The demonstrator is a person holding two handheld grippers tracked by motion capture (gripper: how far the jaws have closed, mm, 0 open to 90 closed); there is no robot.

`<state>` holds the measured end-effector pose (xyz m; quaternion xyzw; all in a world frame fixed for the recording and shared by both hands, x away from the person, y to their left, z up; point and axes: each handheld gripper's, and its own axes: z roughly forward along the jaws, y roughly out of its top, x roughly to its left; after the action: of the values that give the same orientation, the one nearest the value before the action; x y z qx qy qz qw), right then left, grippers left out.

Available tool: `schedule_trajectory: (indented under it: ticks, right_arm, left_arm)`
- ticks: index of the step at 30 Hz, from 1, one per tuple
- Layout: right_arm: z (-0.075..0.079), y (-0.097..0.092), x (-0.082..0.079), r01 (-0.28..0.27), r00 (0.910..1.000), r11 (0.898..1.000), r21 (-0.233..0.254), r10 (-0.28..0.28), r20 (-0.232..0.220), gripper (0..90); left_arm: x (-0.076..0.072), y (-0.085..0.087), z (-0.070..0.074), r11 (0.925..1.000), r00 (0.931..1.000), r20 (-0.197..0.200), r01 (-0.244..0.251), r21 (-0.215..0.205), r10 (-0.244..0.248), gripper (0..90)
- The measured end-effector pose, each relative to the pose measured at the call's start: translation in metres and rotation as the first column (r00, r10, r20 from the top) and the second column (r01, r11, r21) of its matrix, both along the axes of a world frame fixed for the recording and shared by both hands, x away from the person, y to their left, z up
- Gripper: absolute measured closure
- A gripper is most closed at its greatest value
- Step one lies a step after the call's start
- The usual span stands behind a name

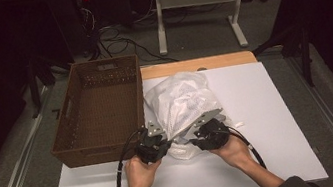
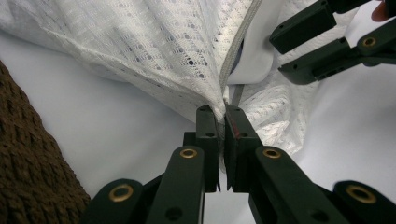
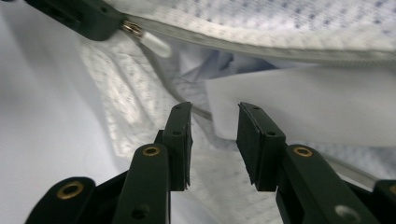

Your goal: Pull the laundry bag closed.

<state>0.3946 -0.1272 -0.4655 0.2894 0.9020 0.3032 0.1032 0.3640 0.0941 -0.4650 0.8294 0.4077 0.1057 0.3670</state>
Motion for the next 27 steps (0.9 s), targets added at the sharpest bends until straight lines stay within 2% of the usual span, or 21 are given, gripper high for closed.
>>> schedule_trajectory:
  ticks: [4, 8, 14, 19, 20, 27]
  right_arm:
    - [0.0004, 0.0048, 0.0009, -0.023, 0.9997, 1.0, 0.013, 0.023, -0.012, 67.9]
    - [-0.0025, 0.0064, 0.0021, -0.009, 0.9995, 1.0, 0.025, 0.01, -0.03, 69.3]
    - [-0.0042, 0.0052, -0.0009, -0.016, 0.9997, 0.999, 0.038, 0.017, -0.019, 71.0]
    - [-0.0048, 0.0048, 0.0005, -0.02, 0.9995, 0.999, 0.031, 0.021, -0.024, 71.7]
    - [-0.0052, 0.0051, 0.0016, -0.02, 0.9994, 0.999, 0.043, 0.021, -0.028, 72.0]
    - [-0.0074, 0.0111, 0.0004, -0.049, 0.9978, 0.997, 0.052, 0.051, -0.041, 72.3]
  left_arm:
    - [0.0002, 0.0009, -0.0014, 1.0, 1.0, -0.007, 0.006, 0.0, -0.006, 85.6]
    - [0.0006, -0.0006, -0.0027, 0.9999, 0.9999, -0.011, 0.011, 0.0, -0.011, 85.6]
    - [0.0015, -0.0049, -0.0056, 0.9999, 0.9996, -0.021, 0.017, 0.001, -0.017, 85.7]
    - [0.002, -0.0031, -0.0052, 0.9997, 0.9994, -0.024, 0.024, 0.0, -0.024, 85.8]
    - [0.0022, -0.0034, -0.0056, 0.9997, 0.9994, -0.025, 0.022, -0.005, -0.022, 85.8]
    - [0.0016, -0.0031, -0.0052, 0.9996, 0.9993, -0.026, 0.027, -0.004, -0.027, 85.8]
